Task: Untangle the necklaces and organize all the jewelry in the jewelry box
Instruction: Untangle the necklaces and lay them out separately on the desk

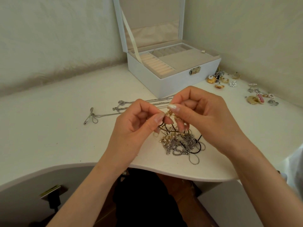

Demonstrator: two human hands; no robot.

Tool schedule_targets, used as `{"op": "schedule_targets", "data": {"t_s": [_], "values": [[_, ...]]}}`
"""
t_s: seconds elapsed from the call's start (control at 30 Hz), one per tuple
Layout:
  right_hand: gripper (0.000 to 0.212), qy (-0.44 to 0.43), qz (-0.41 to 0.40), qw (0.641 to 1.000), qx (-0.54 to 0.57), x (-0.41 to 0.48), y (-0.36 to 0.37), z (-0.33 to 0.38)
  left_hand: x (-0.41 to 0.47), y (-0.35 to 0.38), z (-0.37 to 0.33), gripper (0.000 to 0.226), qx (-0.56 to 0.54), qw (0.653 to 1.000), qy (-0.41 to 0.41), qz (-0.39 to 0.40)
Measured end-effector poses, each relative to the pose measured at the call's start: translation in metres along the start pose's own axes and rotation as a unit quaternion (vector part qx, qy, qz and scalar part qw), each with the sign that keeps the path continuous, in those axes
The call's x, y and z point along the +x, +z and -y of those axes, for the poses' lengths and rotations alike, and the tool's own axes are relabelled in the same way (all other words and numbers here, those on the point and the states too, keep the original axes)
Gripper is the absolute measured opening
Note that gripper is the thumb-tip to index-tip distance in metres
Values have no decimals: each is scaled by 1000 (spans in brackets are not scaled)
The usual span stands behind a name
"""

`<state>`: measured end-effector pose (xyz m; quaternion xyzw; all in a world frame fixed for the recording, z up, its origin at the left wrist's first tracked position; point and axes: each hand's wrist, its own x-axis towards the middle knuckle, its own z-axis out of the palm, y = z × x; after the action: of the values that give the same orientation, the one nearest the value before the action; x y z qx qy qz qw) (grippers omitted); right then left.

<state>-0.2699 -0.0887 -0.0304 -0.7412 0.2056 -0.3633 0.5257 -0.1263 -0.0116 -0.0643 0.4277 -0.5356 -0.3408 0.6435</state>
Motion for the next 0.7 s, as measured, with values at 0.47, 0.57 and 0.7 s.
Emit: {"op": "schedule_targets", "data": {"t_s": [0.47, 0.57, 0.7], "values": [[4, -47, -3, 998, -42, 3, -1, -10, -1, -1, 3, 4, -6, 1000, 14, 5], [5, -52, -15, 996, -77, 2, -2, -9, 0, -2, 4, 5, -3, 1000, 14, 4], [4, -58, -37, 991, -116, 2, -5, -7, 0, -3, 6, 4, 40, 999, 7, 8]]}}
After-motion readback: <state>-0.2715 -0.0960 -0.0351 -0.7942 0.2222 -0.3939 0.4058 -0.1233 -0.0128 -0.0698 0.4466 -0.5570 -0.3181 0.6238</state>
